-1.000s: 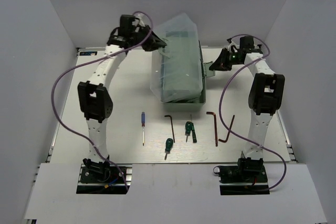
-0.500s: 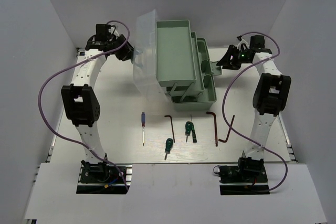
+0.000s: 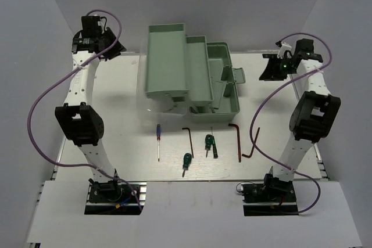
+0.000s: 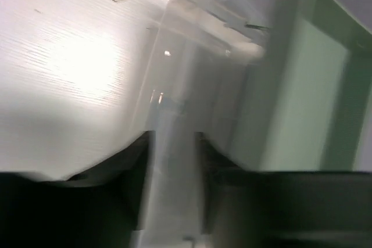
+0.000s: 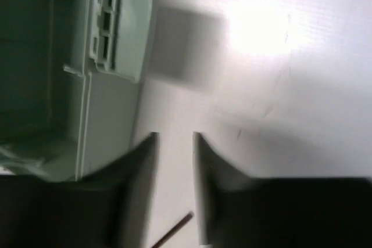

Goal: Sort the tools into containers

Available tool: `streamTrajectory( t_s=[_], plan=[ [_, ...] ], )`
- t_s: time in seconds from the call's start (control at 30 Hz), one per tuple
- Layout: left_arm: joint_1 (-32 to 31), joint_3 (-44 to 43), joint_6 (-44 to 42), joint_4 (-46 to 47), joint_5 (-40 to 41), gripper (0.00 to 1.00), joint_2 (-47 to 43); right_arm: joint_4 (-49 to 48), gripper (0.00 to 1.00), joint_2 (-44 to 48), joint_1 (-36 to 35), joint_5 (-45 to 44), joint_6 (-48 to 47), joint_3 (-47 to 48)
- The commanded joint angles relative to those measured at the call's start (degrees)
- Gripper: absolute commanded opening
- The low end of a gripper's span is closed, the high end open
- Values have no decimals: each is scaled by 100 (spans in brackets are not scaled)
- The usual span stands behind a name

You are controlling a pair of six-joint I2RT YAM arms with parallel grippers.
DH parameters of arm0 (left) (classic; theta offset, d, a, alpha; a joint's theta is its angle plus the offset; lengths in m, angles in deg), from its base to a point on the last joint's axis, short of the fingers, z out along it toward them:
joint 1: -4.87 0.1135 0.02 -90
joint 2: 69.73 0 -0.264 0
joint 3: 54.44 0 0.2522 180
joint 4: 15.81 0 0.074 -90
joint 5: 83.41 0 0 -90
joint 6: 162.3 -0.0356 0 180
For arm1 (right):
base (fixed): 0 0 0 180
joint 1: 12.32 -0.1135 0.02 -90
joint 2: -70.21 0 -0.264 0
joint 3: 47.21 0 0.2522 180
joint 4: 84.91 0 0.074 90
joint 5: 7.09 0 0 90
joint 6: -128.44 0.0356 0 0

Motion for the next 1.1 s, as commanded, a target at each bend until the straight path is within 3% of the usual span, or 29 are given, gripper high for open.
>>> streamTrajectory(
  t_s=[0.0,0.1,0.2,0.3,0.33,0.37,0.47,0.73,0.9,1.07],
  plan=[
    [-176,168,-484,-518,855,38,-1112,1405,29,607,-34,-826,-1220,-318],
    [-395,1360,-634,-571,714,17,-1955,1881,13,1388,-192,-1442,-1512,-1483],
    [-650,2542,-906,-764,653,16,-2625,1847,16,2012,-219,-1883,-1469,-2654],
    [-940,3395,-1100,-1080,460,32,-3381,1513,32,2408,-333,-2085,-1303,-3613],
    [-1027,3597,-1100,-1081,355,49,-3575,1408,45,2445,-386,-2077,-1076,-3737],
    [-1176,3930,-1152,-1220,354,55,-3759,1320,50,2445,-473,-2085,-952,-3973],
    [-1362,4196,-1153,-1345,249,61,-4419,1319,56,2192,-596,-1963,-538,-4037],
    [-1897,4854,-1267,-1345,-1131,63,-5308,793,57,1664,-1062,-2462,226,-4212],
    [-2293,5181,-1101,-1248,-1062,63,-5378,572,50,1374,-1484,-3447,1016,-4458],
    [-3031,5480,-968,-555,-789,66,-4949,572,40,1171,-1459,-3404,1527,-4696]
  ],
)
